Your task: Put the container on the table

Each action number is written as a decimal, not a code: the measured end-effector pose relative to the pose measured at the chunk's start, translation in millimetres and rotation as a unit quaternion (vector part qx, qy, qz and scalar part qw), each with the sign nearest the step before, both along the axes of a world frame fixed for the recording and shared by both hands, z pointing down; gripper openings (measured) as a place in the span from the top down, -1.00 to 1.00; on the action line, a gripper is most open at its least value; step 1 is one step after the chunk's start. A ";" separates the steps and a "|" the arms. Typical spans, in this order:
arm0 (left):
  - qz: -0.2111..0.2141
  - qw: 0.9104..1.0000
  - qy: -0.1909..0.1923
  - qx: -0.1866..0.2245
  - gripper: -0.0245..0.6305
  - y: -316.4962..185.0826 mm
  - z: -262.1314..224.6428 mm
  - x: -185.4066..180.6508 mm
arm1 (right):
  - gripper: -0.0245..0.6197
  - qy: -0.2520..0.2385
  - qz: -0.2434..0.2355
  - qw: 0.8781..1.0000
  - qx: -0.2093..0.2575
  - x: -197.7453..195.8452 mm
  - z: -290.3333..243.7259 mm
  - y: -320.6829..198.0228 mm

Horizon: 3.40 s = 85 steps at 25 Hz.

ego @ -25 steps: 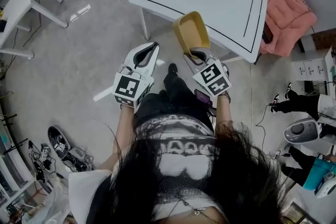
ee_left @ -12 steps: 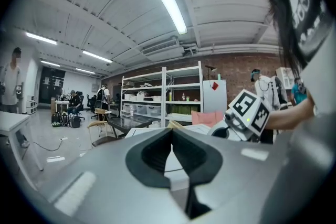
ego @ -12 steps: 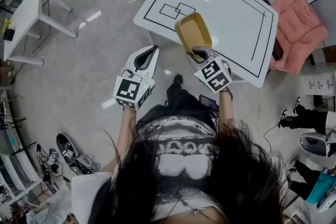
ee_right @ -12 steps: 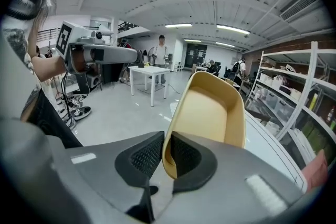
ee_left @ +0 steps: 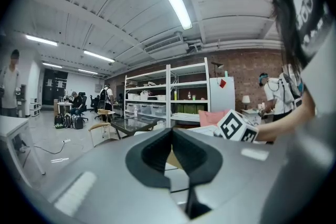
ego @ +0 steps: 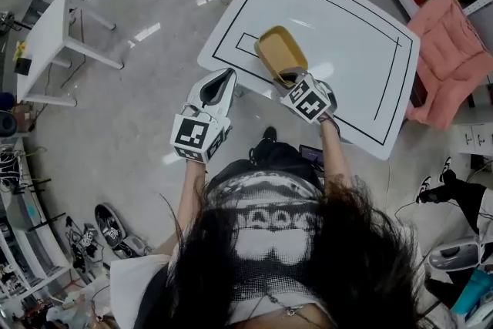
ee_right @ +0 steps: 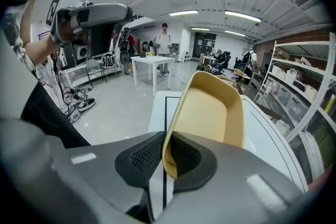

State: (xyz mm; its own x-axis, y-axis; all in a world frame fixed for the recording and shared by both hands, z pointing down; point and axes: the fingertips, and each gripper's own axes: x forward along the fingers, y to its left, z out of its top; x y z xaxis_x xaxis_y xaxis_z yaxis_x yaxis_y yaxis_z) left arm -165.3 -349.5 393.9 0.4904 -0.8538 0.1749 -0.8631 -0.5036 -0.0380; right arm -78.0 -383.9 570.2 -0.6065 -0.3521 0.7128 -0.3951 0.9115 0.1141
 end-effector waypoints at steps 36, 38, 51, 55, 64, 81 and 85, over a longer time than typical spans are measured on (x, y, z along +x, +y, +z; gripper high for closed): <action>-0.003 0.999 -0.026 -0.031 0.93 -58.0 23.7 14.2 | 0.56 0.085 0.006 0.995 0.053 10.6 46.0 -123.5; 0.002 0.999 -0.024 -0.030 0.93 -57.9 23.2 12.8 | 0.56 0.056 0.023 0.996 0.058 8.5 30.5 -121.7; 0.048 0.999 -0.002 -0.019 0.93 -45.0 12.5 -2.4 | 0.61 -0.083 0.115 0.986 0.093 -1.3 -60.0 -64.9; 0.059 0.998 0.003 -0.019 0.93 -31.5 10.3 -17.0 | 0.66 -0.102 0.135 0.980 0.104 -9.8 -80.3 -41.5; 0.092 0.996 0.010 -0.018 0.93 28.9 7.2 -51.0 | 0.74 -0.136 0.185 0.967 0.111 -32.2 -103.9 33.1; 0.137 0.989 0.021 -0.042 0.93 128.7 21.7 -81.0 | 0.86 -0.136 0.243 0.952 0.129 -50.3 -116.0 144.4; 0.146 0.988 0.021 -0.037 0.93 138.7 18.8 -70.9 | 0.88 -0.138 0.249 0.949 0.134 -42.4 -121.4 159.8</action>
